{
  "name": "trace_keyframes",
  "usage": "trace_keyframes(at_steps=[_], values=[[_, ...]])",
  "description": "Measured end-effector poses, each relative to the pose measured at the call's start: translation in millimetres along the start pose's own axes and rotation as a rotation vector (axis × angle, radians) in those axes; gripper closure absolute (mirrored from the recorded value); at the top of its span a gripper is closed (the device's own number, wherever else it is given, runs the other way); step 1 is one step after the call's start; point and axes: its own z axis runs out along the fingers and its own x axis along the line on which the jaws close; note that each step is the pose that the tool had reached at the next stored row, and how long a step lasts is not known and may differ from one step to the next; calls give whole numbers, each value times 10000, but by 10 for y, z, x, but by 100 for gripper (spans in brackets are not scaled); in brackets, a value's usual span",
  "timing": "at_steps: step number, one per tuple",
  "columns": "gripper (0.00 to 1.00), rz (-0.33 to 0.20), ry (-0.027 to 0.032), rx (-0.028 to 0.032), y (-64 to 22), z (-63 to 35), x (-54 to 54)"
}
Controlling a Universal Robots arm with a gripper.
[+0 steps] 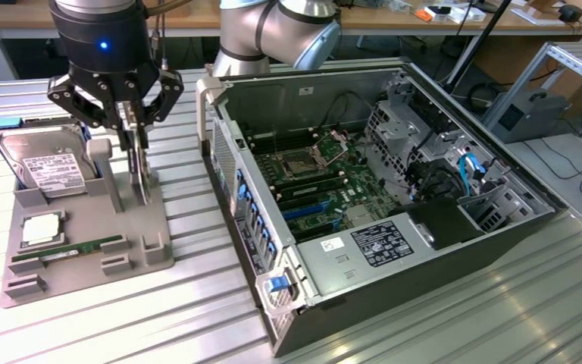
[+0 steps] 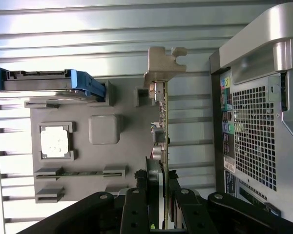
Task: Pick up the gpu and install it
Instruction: 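Pick up the gpu and move the gpu toward the slot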
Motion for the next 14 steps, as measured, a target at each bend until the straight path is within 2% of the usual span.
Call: trace_keyframes(at_steps=[14], values=[[73, 0, 1, 1, 1, -50, -1]])
